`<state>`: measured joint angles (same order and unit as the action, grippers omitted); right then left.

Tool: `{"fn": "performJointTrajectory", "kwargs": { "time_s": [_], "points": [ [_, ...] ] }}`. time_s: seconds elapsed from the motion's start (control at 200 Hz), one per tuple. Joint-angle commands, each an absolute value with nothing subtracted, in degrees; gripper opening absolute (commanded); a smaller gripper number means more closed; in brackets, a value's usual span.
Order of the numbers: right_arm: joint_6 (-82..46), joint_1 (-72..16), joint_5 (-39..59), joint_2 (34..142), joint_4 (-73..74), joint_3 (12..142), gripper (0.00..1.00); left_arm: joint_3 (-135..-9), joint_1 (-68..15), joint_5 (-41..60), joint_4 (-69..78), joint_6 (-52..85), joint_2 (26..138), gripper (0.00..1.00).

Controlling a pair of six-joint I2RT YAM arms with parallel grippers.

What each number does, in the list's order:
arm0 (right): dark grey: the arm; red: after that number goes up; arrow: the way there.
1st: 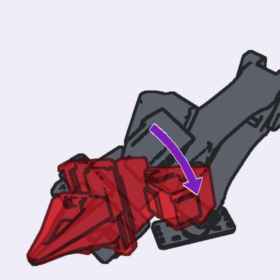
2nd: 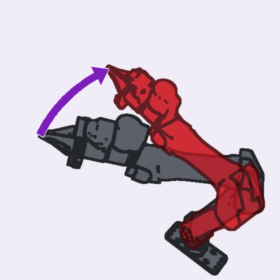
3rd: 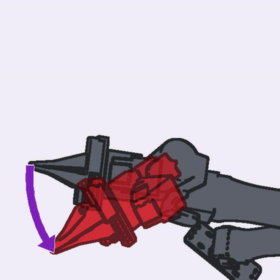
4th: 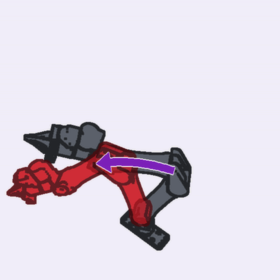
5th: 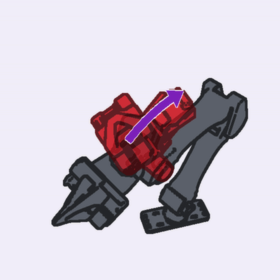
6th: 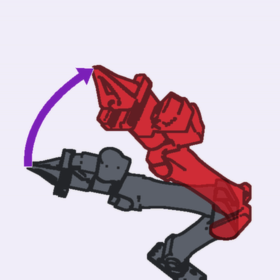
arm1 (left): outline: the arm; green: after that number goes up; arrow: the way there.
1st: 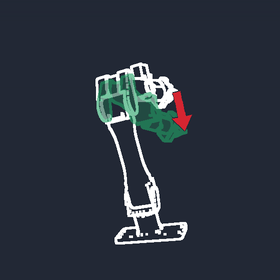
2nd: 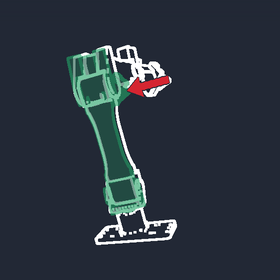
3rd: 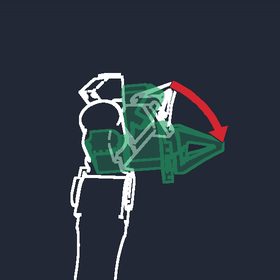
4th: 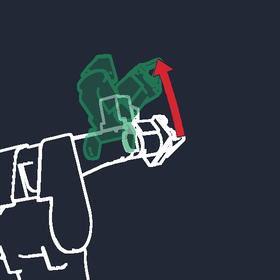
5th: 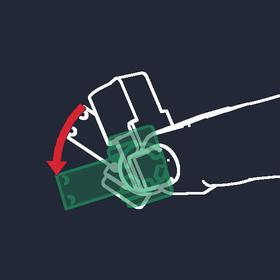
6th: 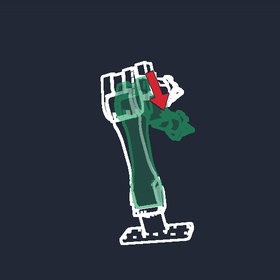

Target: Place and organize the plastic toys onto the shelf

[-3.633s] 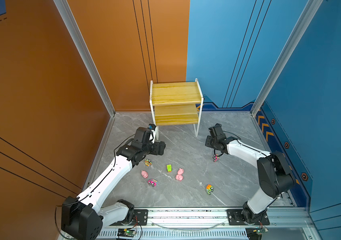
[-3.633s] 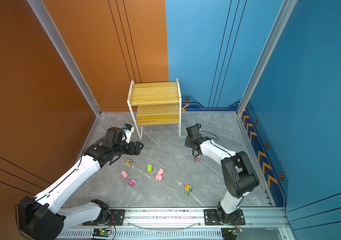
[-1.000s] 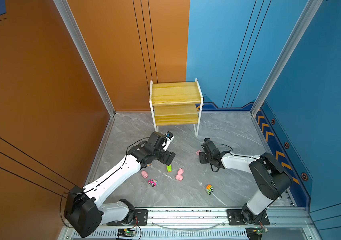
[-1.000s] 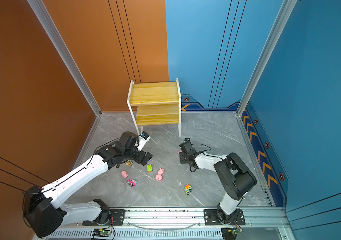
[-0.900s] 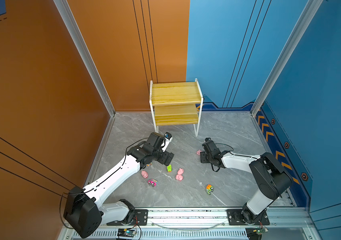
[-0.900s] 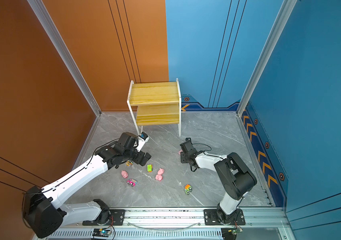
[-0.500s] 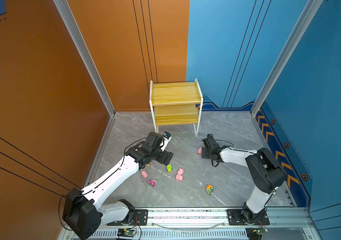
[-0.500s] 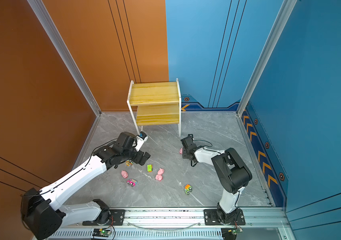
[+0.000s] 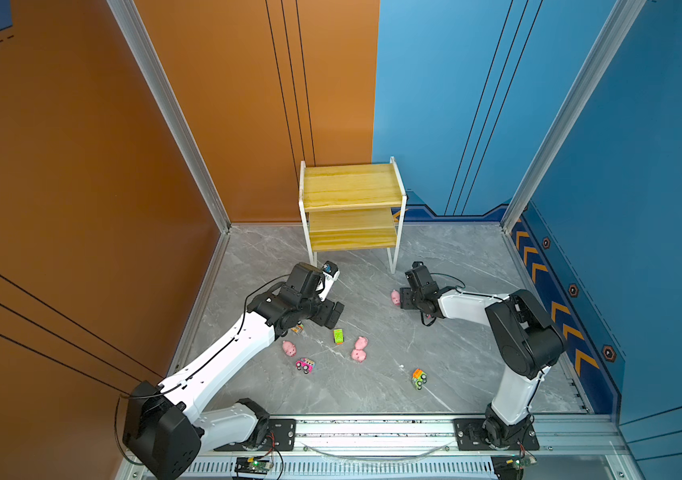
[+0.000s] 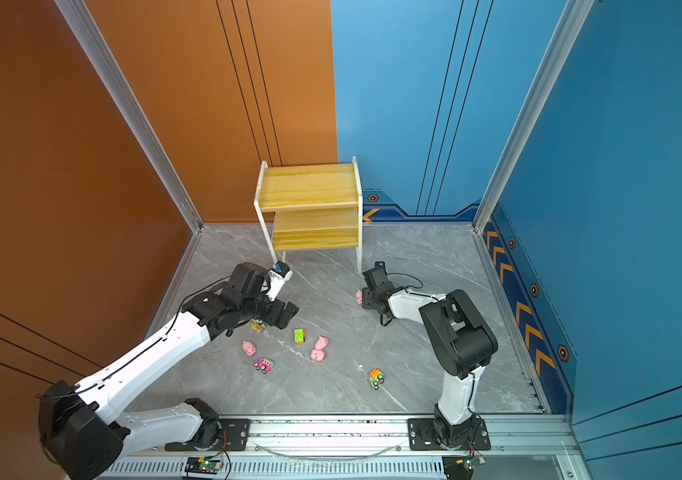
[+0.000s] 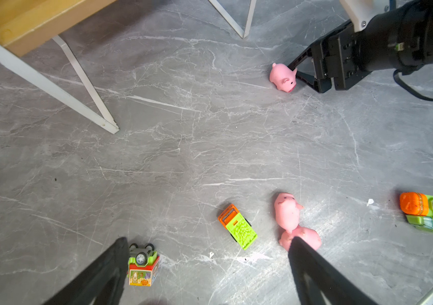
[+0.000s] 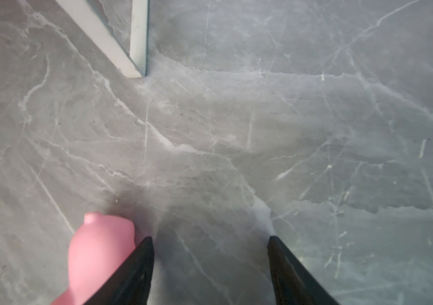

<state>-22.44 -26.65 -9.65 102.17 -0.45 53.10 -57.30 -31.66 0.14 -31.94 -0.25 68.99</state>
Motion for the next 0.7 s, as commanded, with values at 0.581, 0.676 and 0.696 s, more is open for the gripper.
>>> {"fn": "performJointTrajectory", "kwargs": {
  "time_s": [0.581, 0.676, 0.696],
  "points": [
    [-22.76, -34.2, -9.6, 95.9, 24.57, 39.56, 0.73, -55.68, -36.33, -2.15, -32.06, -2.2, 65.39, 0.95],
    [-22.98, -34.23, -11.09, 98.63, 23.57, 41.77, 0.71, -55.63, -36.73, -2.63, -32.08, -2.46, 65.3, 0.95],
    [-22.94, -34.27, -11.5, 99.11, 23.27, 42.16, 0.71, -55.64, -36.8, -2.64, -32.08, -2.46, 65.35, 0.95]
  ]
}}
